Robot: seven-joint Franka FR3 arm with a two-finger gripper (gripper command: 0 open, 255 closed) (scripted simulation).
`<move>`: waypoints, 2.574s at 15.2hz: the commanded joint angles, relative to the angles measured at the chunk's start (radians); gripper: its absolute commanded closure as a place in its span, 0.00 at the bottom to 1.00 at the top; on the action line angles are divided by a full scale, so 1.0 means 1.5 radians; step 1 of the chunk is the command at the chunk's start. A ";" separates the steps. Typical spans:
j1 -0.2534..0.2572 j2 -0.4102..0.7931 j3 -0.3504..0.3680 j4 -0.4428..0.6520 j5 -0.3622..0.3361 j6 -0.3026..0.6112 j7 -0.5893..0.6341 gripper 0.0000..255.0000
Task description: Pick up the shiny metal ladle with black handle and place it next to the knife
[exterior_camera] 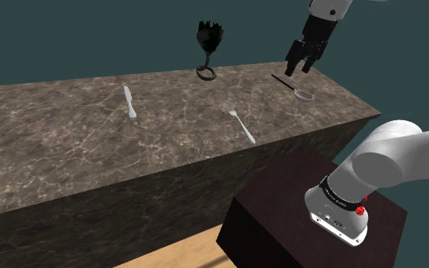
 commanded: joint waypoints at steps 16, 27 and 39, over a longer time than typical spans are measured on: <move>-0.071 0.260 -0.185 0.019 -0.038 0.284 -0.161 0.00; -0.095 0.511 -0.286 0.150 0.095 0.401 -0.324 0.00; -0.106 0.591 -0.280 0.154 0.162 0.464 -0.374 0.00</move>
